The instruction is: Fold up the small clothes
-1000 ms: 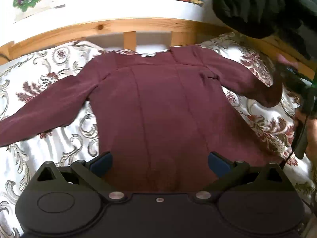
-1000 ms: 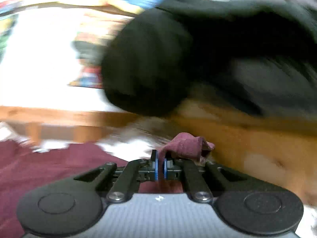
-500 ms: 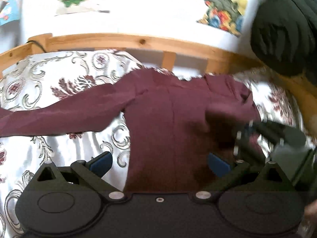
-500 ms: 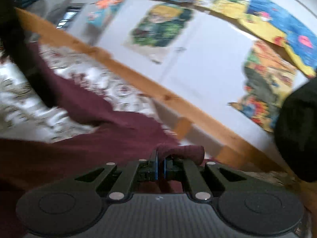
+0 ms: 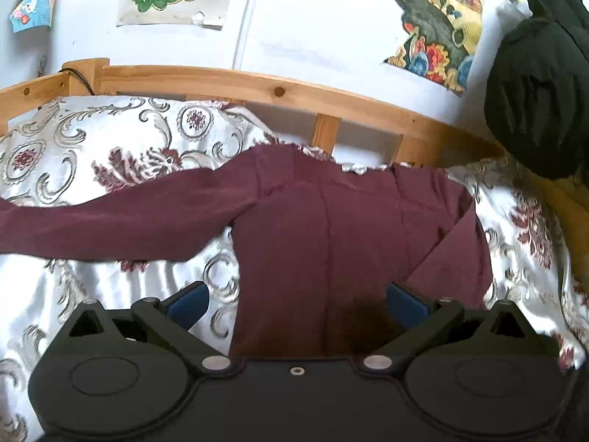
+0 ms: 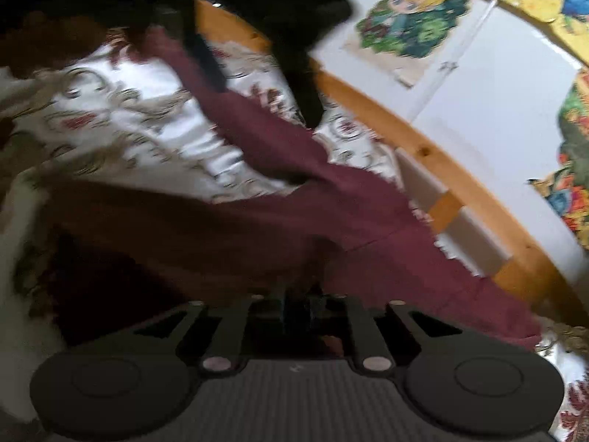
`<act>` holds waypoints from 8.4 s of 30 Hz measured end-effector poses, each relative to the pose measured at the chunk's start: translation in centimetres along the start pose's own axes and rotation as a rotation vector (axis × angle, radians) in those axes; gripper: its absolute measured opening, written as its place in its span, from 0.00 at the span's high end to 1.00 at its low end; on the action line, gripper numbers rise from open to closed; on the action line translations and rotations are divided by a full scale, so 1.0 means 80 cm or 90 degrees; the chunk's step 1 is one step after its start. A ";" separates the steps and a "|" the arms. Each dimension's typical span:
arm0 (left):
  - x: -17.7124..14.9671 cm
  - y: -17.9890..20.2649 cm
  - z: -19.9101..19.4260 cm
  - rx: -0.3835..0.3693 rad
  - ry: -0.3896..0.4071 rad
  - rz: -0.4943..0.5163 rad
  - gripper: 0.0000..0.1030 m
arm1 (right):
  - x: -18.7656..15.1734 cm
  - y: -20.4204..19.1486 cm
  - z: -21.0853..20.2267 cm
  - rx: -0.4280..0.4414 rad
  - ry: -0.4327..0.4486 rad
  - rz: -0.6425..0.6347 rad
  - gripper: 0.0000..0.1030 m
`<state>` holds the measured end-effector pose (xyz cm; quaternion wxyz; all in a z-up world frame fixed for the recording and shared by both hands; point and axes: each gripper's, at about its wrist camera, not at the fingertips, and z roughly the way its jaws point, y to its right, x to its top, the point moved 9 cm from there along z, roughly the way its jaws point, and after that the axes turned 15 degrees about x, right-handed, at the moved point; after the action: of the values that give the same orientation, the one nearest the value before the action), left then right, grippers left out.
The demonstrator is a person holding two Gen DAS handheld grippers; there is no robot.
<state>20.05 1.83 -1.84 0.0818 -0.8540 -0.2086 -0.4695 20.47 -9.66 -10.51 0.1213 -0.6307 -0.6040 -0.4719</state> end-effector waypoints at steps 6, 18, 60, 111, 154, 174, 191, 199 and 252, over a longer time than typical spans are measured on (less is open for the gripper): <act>0.010 0.021 0.040 -0.024 -0.018 -0.001 0.01 | -0.023 0.036 -0.035 0.005 0.030 0.092 0.39; -0.024 0.072 0.099 -0.054 -0.069 0.057 0.01 | -0.114 0.201 -0.102 -0.165 0.146 0.434 0.32; -0.023 0.117 0.148 -0.110 -0.094 0.163 0.01 | -0.161 0.297 -0.076 -0.354 0.064 0.558 0.60; 0.047 -0.287 0.094 0.213 -0.083 0.403 0.14 | -0.041 0.088 -0.076 -0.205 0.063 0.506 0.00; 0.049 0.151 0.108 -0.238 -0.361 0.264 0.76 | -0.135 0.143 -0.113 -0.214 0.064 0.675 0.00; 0.140 -0.060 0.234 0.032 -0.184 0.142 0.30 | -0.121 0.151 -0.046 -0.110 0.149 0.670 0.31; 0.130 -0.022 0.287 0.054 -0.125 0.148 0.88 | -0.108 0.155 -0.088 -0.096 0.183 0.627 0.94; 0.128 -0.025 0.263 0.019 -0.127 0.130 0.40 | -0.171 0.179 -0.093 -0.110 0.160 0.744 0.86; 0.038 -0.115 0.195 0.085 -0.023 0.016 0.32 | -0.164 0.158 -0.067 -0.066 0.116 0.710 0.47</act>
<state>29.50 16.19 -8.30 0.1410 -0.8574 -0.2303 -0.4381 31.43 -25.06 -12.14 0.3728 -0.8161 -0.1426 -0.4179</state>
